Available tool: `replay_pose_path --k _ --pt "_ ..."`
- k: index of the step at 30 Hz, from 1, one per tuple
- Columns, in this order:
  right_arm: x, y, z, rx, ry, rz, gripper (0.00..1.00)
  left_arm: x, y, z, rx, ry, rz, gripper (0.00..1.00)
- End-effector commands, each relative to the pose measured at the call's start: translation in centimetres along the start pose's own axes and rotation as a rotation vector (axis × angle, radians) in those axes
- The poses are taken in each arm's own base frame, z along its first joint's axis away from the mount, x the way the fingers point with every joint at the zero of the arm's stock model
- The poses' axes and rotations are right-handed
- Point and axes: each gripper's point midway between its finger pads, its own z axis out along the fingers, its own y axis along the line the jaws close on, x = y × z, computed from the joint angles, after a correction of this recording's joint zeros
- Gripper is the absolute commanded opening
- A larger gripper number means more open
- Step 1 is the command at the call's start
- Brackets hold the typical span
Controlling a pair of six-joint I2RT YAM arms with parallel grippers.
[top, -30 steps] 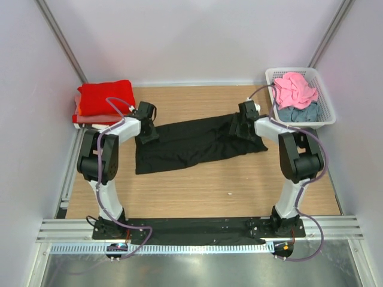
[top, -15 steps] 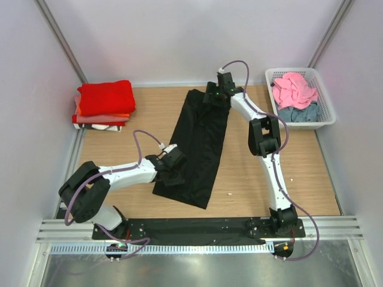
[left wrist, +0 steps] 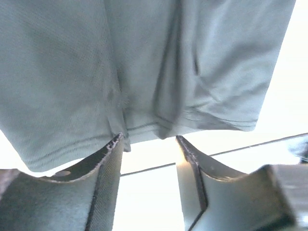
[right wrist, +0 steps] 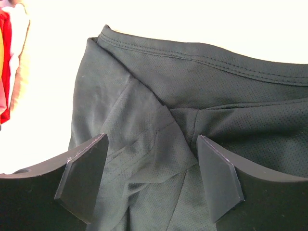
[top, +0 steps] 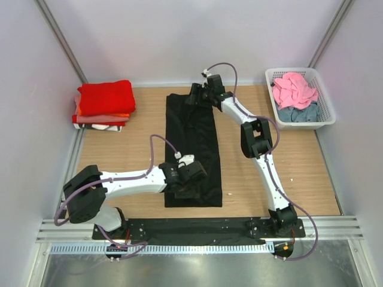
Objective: Fold and stack the t-shirts
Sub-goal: Fold the tshirt
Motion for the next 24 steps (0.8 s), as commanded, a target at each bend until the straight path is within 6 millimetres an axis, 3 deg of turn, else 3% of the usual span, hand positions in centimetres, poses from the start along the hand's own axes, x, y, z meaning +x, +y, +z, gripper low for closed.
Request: replay_pose_path --k 1,2,3,4,5,6,8,10,12,13,14,15,16,17,19,20,22,23,24 --pt "0.1 0.7 -0.6 -0.025 0.025 -0.017 0.81 -2.8 0.3 -3.6 -0.030 -0.113 -0.034 0.51" --pt "0.1 0.6 -1.0 -0.017 0.025 -0.044 0.81 -3.3 1.6 -4.3 -0.082 -0.150 -0.027 0.59" --pt "-2.3 2.2 -2.9 -0.027 -0.022 -0.072 0.81 -4.0 1.8 -5.6 -0.074 -0.185 -0.033 0.64" --pt "-3.6 2.6 -3.6 -0.024 -0.062 -0.093 0.82 -4.6 2.1 -6.4 -0.078 -0.212 -0.034 0.68" --pt "-3.6 2.7 -4.2 -0.019 -0.066 -0.112 0.83 -4.9 2.9 -7.1 -0.101 -0.238 -0.029 0.76" --pt "-5.9 4.4 -6.1 -0.037 -0.117 -0.137 0.84 -5.9 3.4 -7.8 -0.111 -0.294 -0.032 0.79" --pt "-7.8 5.5 -7.8 -0.039 -0.153 -0.170 0.86 -6.7 4.0 -9.1 -0.093 -0.349 -0.033 0.87" --pt "-9.3 6.8 -10.0 -0.029 -0.173 -0.186 0.87 -7.3 4.3 -10.2 -0.072 -0.395 -0.038 0.91" --pt "-9.2 6.9 -11.3 -0.004 -0.157 -0.183 0.87 -7.7 4.3 -10.8 -0.056 -0.417 -0.033 0.95" --pt "-10.5 8.3 -13.5 -0.013 -0.189 -0.196 0.87 -7.8 4.6 -11.0 -0.051 -0.433 -0.038 0.96" --pt "-8.8 7.3 -13.6 0.021 -0.153 -0.183 0.87 -7.9 4.7 -11.0 -0.042 -0.446 -0.047 1.00" --pt "-8.8 7.5 -14.7 0.031 -0.163 -0.180 0.87 -8.0 4.8 -11.1 -0.037 -0.456 -0.051 1.00" --pt "-9.9 9.0 -17.6 0.025 -0.210 -0.191 0.87 -7.7 5.2 -10.6 -0.038 -0.450 -0.046 1.00" --pt "-7.1 7.4 -17.9 0.075 -0.164 -0.171 0.87 -8.0 5.0 -10.8 -0.010 -0.465 -0.057 1.00" --pt "-5.5 7.3 -20.1 0.116 -0.179 -0.152 0.87 -7.8 5.7 -10.5 -0.013 -0.466 -0.059 1.00" --pt "-3.6 7.2 -22.8 0.140 -0.177 -0.138 0.87 -8.1 6.0 -10.8 -0.006 -0.482 -0.074 1.00" --pt "-0.6 7.2 -25.1 0.184 -0.170 -0.072 0.87 -7.9 6.9 -10.6 -0.014 -0.491 -0.085 1.00" --pt "2.8 6.6 -26.8 0.197 -0.132 -0.050 0.87 -8.0 7.2 -10.6 -0.011 -0.500 -0.096 1.00" --pt "4.5 6.5 -27.8 0.208 -0.121 -0.038 0.87 -8.1 7.3 -10.9 0.010 -0.514 -0.108 1.00"
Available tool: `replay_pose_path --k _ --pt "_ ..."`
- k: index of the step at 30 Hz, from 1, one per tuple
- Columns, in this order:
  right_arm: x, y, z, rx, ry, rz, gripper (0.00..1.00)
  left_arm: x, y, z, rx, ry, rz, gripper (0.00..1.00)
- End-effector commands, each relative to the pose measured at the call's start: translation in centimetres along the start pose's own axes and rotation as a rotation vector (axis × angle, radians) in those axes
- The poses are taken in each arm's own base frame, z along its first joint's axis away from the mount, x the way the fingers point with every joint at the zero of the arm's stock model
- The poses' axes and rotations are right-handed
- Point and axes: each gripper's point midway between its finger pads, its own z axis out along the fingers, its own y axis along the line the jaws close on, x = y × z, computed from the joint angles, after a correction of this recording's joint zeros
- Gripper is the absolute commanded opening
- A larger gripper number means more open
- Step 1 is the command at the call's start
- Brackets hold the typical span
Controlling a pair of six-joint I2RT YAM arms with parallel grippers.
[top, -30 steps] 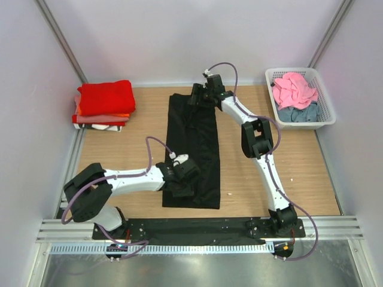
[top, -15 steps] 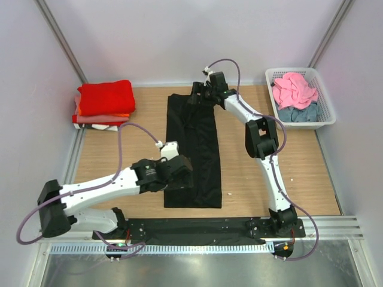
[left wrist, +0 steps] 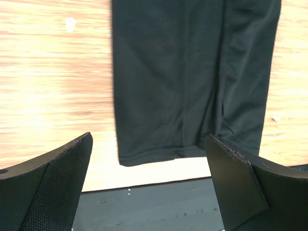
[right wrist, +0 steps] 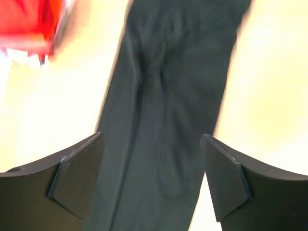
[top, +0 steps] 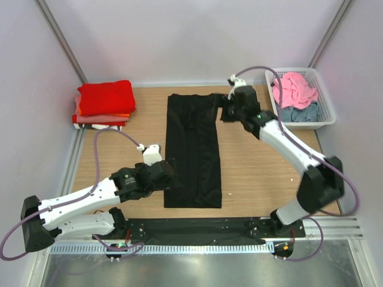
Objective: Fold and stack the t-shirts
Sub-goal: Fold the tshirt
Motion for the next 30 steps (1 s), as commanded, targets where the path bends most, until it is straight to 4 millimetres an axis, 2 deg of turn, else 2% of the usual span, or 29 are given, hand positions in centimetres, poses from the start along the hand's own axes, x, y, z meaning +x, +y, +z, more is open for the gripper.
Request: replay_pose_path --k 1,2,3,4,5,6,7,8,10,11,13,14,17,19,21,24,30 --pt "6.8 -0.4 -4.3 0.084 0.073 0.064 0.86 -1.4 0.8 0.1 0.023 -0.097 -0.060 1.00" --pt "11.2 -2.5 -5.2 0.163 0.136 0.099 0.86 -1.3 1.0 0.2 0.027 -0.099 -0.075 1.00" --pt "11.5 -2.1 -7.4 0.150 0.103 0.123 0.86 -1.1 1.1 0.0 0.045 -0.100 -0.091 1.00" --pt "13.3 -1.9 -8.3 0.141 0.118 0.141 0.84 -0.2 1.6 0.6 0.045 -0.090 -0.107 0.99" --pt "17.2 -3.0 -9.2 0.161 0.173 0.205 0.82 0.2 1.8 0.8 0.050 -0.087 -0.118 1.00" --pt "17.6 -2.3 -10.5 0.121 0.154 0.225 0.80 0.7 1.8 1.0 0.063 -0.072 -0.128 1.00" --pt "18.9 -1.7 -11.2 0.085 0.169 0.234 0.76 1.4 2.0 1.6 0.077 -0.066 -0.142 1.00" --pt "21.5 -2.2 -11.8 0.093 0.213 0.242 0.74 1.8 2.1 1.9 0.083 -0.059 -0.149 1.00" --pt "23.0 -2.0 -13.1 0.087 0.233 0.282 0.69 3.2 2.2 2.5 0.092 -0.021 -0.149 1.00" --pt "24.9 -2.0 -13.6 0.088 0.273 0.276 0.68 3.6 2.3 2.8 0.085 -0.009 -0.149 1.00" --pt "26.3 -1.5 -14.3 0.070 0.300 0.301 0.61 4.4 2.5 3.1 0.074 0.018 -0.163 1.00" --pt "27.9 -1.4 -14.7 0.068 0.327 0.291 0.58 4.8 2.6 3.4 0.062 0.031 -0.163 1.00" --pt "30.5 -1.2 -15.0 0.071 0.367 0.330 0.49 5.7 3.1 3.9 0.050 0.048 -0.181 1.00" --pt "31.8 -0.3 -15.1 0.049 0.385 0.342 0.44 6.2 3.4 4.2 0.045 0.058 -0.200 1.00" --pt "33.3 -0.3 -15.3 0.058 0.407 0.318 0.41 6.6 3.6 4.2 0.052 0.063 -0.213 0.99" --pt "34.4 -0.4 -15.3 0.076 0.424 0.322 0.39 6.8 3.9 4.2 0.057 0.061 -0.225 0.99" --pt "35.2 0.2 -14.8 0.067 0.436 0.311 0.38 8.0 4.8 4.7 0.042 0.085 -0.238 0.98"
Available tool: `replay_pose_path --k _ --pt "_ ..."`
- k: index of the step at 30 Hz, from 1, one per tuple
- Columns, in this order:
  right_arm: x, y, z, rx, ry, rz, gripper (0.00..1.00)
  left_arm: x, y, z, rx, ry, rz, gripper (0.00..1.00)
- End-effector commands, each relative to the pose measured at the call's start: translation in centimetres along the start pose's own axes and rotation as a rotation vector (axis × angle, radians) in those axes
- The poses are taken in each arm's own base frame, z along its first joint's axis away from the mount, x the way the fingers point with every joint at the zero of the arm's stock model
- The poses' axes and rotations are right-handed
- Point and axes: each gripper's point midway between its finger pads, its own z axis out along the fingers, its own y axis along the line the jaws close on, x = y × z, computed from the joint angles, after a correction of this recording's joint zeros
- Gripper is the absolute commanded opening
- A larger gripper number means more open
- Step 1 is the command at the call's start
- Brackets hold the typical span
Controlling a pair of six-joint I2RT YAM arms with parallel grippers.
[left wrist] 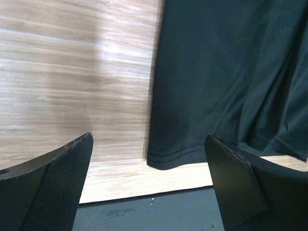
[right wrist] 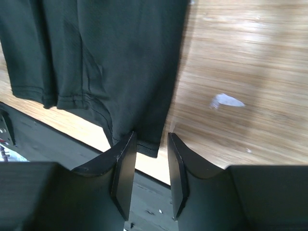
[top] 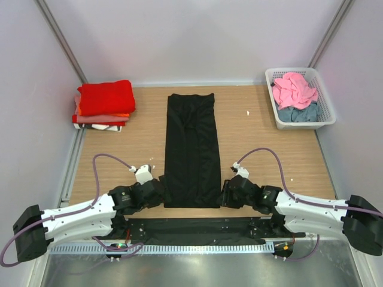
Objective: Fold and stack the t-shirts
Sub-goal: Fold the tshirt
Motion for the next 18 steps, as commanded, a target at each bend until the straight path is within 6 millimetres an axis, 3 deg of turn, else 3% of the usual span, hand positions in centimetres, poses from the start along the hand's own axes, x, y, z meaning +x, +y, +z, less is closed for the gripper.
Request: replay_pose_path --k 1,9,18 --pt "-0.2 -0.4 0.7 0.022 -0.028 0.022 0.38 0.0 -0.5 0.3 0.026 -0.007 -0.055 0.98" --pt "0.5 -1.4 0.9 0.045 -0.017 0.018 0.33 2.2 0.0 1.4 0.050 0.061 -0.090 0.90" --pt "0.6 -2.0 0.9 0.056 -0.023 0.017 0.19 3.7 -0.3 1.6 0.073 0.131 -0.095 0.58"
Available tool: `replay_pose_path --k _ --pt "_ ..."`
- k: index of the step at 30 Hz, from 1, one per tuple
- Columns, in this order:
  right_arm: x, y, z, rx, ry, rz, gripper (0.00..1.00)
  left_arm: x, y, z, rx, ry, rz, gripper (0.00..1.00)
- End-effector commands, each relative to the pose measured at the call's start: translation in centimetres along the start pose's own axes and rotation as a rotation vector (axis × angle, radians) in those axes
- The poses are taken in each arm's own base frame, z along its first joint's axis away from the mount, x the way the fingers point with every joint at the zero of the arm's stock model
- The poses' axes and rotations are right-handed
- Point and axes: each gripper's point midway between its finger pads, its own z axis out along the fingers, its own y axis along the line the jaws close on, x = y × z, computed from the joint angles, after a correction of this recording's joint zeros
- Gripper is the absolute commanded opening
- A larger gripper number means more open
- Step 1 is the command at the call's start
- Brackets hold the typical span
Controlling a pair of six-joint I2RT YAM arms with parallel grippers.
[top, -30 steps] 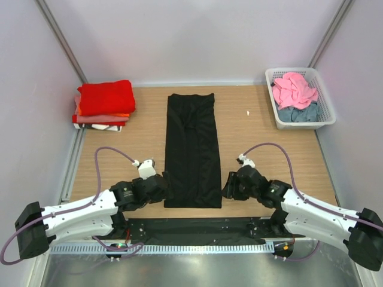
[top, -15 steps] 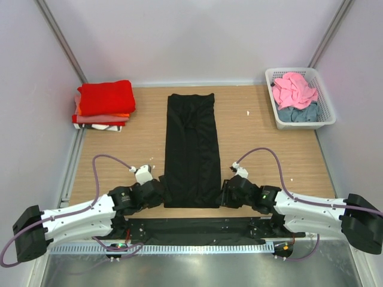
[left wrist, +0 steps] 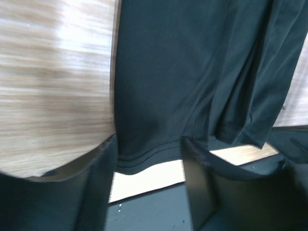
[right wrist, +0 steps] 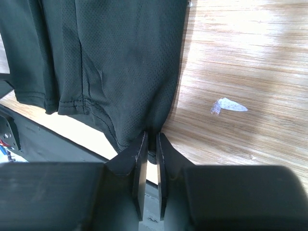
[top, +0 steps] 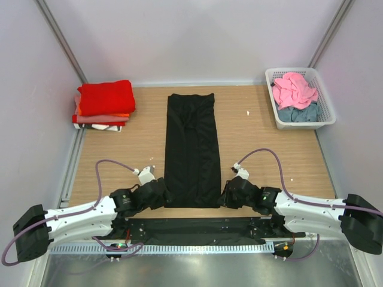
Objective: Fold and stack the t-shirts
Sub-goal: Fold the tshirt
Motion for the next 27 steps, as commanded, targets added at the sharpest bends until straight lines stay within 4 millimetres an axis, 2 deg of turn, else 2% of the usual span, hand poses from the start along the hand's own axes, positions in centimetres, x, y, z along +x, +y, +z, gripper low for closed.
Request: replay_pose_path --k 1,9,20,23,24,27 --pt "0.4 -2.3 0.2 0.076 -0.011 -0.015 0.18 1.9 2.3 0.2 -0.063 0.079 0.001 0.54" --pt "0.2 -2.9 0.0 0.100 -0.022 -0.024 0.14 2.3 4.7 -0.3 -0.136 0.085 -0.010 0.50" --pt "0.4 -3.5 0.2 0.112 -0.022 -0.021 0.10 2.6 5.6 -0.4 -0.151 0.095 -0.016 0.37" --pt "0.5 -3.6 0.2 0.114 -0.023 -0.021 0.07 2.6 5.6 -0.4 -0.150 0.094 -0.018 0.26" --pt "0.4 -3.6 0.2 0.113 -0.025 -0.021 0.07 2.6 5.6 -0.4 -0.148 0.095 -0.017 0.16" --pt "0.4 -3.5 0.1 0.109 -0.027 -0.018 0.03 2.5 5.3 -0.4 -0.143 0.094 -0.019 0.00"
